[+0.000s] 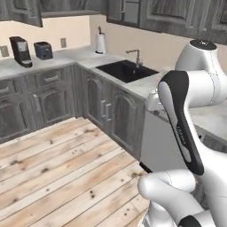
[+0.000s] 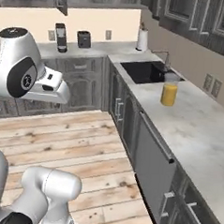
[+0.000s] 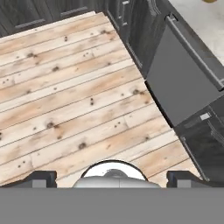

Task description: There is a tray on the dining counter. Grab the cup, mug, and pitcher and place them on the tray. The pitcher may be placed next to the tray if it cannot fit the tray.

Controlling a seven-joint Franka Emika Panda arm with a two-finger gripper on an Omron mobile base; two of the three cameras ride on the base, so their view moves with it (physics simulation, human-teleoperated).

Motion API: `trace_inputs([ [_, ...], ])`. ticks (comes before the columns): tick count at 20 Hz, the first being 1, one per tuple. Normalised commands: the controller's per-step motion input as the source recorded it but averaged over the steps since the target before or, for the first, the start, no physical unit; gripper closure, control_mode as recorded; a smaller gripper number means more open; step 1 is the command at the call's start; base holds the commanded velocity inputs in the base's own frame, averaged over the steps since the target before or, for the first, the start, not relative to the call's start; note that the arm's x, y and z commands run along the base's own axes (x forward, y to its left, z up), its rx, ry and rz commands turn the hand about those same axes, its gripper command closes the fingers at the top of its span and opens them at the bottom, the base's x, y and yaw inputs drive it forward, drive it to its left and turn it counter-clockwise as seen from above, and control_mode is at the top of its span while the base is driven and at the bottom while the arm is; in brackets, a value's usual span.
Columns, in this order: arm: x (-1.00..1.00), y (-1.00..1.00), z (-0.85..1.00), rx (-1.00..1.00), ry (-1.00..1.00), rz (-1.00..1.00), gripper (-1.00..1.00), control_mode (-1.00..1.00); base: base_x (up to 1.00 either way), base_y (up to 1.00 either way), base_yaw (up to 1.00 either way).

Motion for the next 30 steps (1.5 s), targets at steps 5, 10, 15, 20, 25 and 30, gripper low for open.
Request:
trace_inputs([
  [5,0.00,0.00,0.00,0.00,0.00,0.00,-1.00,1.00,0.24,0.25,-0.78],
  [10,0.00,0.00,0.00,0.00,0.00,0.00,-1.00,1.00,0.44,0.41,-0.71],
  [15,0.00,0.00,0.00,0.00,0.00,0.00,-1.00,1.00,0.48,0.51,-0.56],
  [20,0.00,0.00,0.00,0.00,0.00,0.00,-1.00,1.00,0.09,0.37,-0.44],
  [25,0.00,0.00,0.00,0.00,0.00,0.00,-1.00,1.00,0.14,0.44,-0.44],
  [30,0.00,0.00,0.00,0.00,0.00,0.00,-1.00,1.00,0.10,0.48,-0.37],
])
